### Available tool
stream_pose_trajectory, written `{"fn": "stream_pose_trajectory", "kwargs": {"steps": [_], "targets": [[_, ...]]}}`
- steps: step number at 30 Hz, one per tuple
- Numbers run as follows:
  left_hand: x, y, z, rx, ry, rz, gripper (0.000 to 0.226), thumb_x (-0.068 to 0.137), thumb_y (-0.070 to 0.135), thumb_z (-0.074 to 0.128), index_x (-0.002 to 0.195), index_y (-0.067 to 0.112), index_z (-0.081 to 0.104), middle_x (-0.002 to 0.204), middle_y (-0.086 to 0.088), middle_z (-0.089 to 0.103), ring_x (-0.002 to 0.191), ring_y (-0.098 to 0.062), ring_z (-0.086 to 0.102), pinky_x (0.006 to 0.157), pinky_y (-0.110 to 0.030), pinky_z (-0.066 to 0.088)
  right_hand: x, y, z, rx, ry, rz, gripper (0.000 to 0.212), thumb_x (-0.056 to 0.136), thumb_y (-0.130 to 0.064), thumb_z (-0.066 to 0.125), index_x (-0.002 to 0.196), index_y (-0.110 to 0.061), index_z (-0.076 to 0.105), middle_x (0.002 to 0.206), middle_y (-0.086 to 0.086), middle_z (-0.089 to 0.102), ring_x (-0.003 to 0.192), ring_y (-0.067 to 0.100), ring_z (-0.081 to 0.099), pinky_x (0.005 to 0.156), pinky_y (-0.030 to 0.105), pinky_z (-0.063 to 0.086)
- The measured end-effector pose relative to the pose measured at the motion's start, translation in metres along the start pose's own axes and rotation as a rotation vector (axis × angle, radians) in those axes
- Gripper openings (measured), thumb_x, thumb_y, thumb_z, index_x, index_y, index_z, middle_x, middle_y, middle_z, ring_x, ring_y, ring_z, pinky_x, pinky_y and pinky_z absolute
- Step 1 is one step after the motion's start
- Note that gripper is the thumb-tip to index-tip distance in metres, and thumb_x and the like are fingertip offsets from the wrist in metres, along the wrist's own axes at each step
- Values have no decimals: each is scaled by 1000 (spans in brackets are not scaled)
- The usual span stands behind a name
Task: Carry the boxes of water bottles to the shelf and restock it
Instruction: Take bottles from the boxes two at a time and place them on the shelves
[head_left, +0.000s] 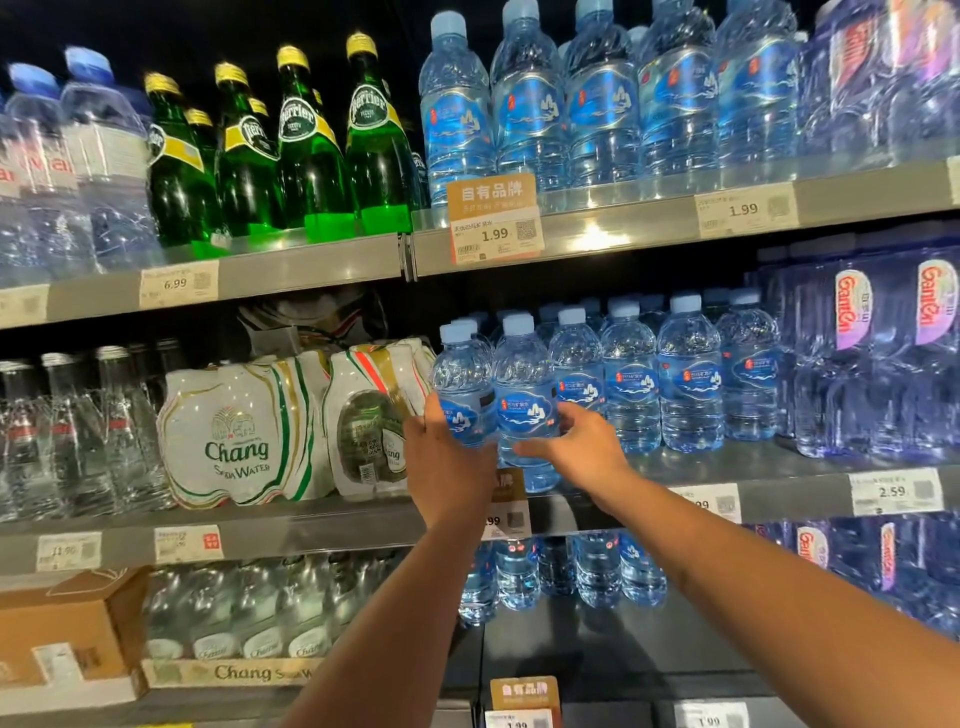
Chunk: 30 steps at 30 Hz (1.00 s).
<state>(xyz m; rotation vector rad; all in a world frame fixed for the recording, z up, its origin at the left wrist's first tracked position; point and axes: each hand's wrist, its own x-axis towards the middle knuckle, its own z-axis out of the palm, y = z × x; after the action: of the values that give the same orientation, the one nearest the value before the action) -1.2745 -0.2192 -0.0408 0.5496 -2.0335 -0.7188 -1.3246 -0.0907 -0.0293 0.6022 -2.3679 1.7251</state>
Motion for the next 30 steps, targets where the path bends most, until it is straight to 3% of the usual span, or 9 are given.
{"fn": "stream_pose_trajectory", "kwargs": {"steps": [5,9,12,15,18,21,24,30], "targets": [[2,5,5,5,49,11,76,66,30,83,130,23,45,116,-4,50,100,-24,60,72,-36,57,5,7,-5,13,-33,23,47,70,-25,83,110,-13,61,93,-7,62,88,14,59,92,37,49],[-5,6,2,20,13,-25,73,72,37,79,133,19,42,122,-3,47,109,-21,56,78,-33,54,1,5,-6,-43,-84,11,67,76,-31,78,132,-9,50,121,2,59,113,19,55,99,34,42],[-12,2,-4,86,-87,-34,73,82,47,67,139,15,34,135,-3,42,123,-23,48,90,-36,47,-9,-5,-10,-256,-165,-19,56,85,-39,68,129,-11,49,115,3,57,105,19,56,85,28,43],[-20,0,-14,362,-242,50,73,88,54,53,141,9,29,141,-9,39,132,-26,39,101,-40,40,-21,-12,-15,-561,-268,-23,47,93,-41,56,124,-7,49,103,7,55,90,23,56,71,30,44],[-31,4,-27,479,-352,91,70,89,53,52,141,13,29,140,-9,41,131,-29,40,100,-42,42,-32,-13,-20,-809,-334,-15,39,92,-38,53,111,-4,55,93,7,56,76,22,53,58,28,42],[-53,8,-41,609,-433,154,58,88,38,56,137,16,33,135,-7,45,122,-28,48,93,-42,46,-48,-11,-24,-993,-380,-107,35,87,-36,53,109,-9,60,96,7,60,80,24,57,63,28,44],[-73,10,-50,741,-516,174,56,90,37,52,139,19,31,137,-5,45,120,-27,52,88,-39,47,-68,-4,-28,-1026,-370,-200,38,86,-33,56,117,-10,56,110,10,59,98,29,60,71,30,43],[-109,11,-62,757,-576,197,39,89,37,50,124,20,52,122,-5,59,111,-27,59,83,-35,47,-111,3,-35,-1068,-446,-155,32,85,-28,52,110,-11,62,111,7,64,99,27,62,78,32,47]]}}
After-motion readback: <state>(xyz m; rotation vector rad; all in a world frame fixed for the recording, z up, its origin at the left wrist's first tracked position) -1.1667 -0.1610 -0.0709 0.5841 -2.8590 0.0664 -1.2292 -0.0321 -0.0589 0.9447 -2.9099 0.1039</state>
